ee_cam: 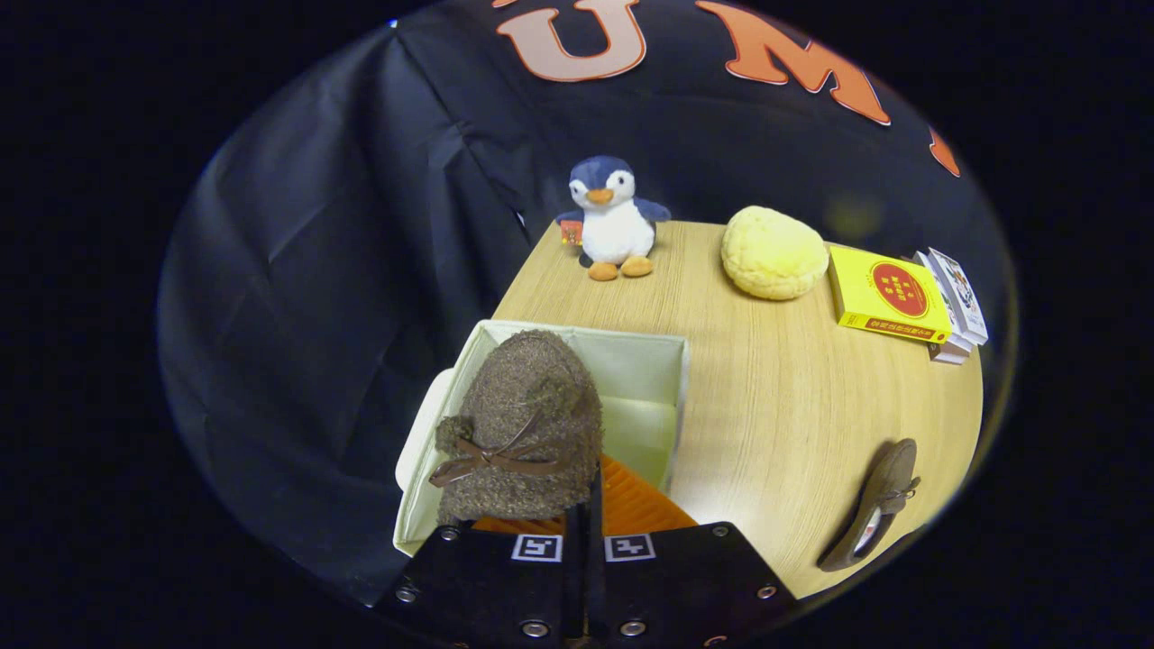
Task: Open the storage box then place both shoes into the box .Put the left shoe in first, then the right shoe, with the right side of both shoes facing outward in a uniform manner.
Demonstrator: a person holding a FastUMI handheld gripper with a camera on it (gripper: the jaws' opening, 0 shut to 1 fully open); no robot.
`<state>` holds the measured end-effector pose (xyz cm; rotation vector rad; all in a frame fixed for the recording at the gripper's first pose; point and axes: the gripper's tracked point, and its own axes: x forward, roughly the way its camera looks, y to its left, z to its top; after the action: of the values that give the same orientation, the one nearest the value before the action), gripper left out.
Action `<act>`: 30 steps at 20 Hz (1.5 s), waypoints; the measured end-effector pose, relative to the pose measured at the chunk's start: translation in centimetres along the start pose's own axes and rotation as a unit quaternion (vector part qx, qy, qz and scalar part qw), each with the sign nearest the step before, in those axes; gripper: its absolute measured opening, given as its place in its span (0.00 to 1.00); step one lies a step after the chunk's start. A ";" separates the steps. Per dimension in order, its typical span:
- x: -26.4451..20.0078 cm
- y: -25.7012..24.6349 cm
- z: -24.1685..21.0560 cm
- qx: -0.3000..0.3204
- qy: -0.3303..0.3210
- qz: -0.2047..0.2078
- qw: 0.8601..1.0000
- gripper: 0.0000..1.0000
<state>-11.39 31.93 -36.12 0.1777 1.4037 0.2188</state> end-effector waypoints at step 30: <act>0.5 5.5 -3.7 0.037 0.085 0.147 0.985 0.39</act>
<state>-15.20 37.34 -35.85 0.4380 1.5542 0.4353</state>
